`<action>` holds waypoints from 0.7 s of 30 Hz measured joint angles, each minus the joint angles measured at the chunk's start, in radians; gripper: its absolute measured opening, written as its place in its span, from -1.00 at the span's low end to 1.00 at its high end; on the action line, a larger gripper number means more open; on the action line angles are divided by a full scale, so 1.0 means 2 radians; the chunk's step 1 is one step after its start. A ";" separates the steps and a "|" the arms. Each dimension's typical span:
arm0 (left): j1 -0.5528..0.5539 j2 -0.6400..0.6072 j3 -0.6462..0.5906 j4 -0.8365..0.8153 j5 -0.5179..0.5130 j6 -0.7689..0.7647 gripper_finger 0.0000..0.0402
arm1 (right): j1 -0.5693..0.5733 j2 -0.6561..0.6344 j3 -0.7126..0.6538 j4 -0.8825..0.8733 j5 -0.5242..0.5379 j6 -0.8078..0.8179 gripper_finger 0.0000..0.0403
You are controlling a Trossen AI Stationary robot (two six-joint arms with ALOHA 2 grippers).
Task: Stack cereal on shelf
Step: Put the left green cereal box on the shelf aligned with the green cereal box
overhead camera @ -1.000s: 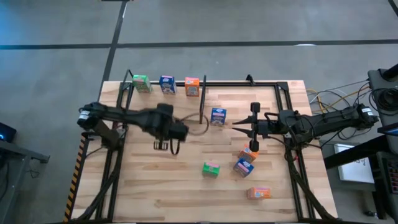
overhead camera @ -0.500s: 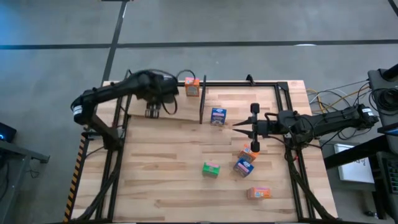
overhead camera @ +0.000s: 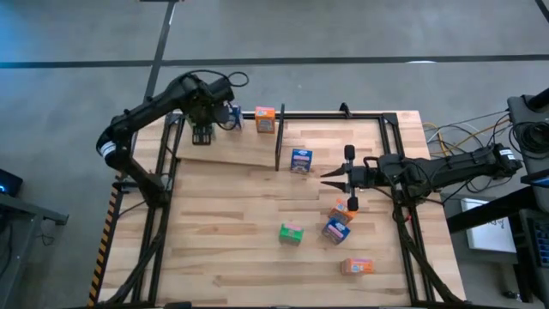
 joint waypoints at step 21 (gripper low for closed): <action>0.037 0.001 -0.107 0.068 0.009 0.056 -0.22 | 0.002 0.000 -0.005 -0.023 -0.029 0.048 -0.69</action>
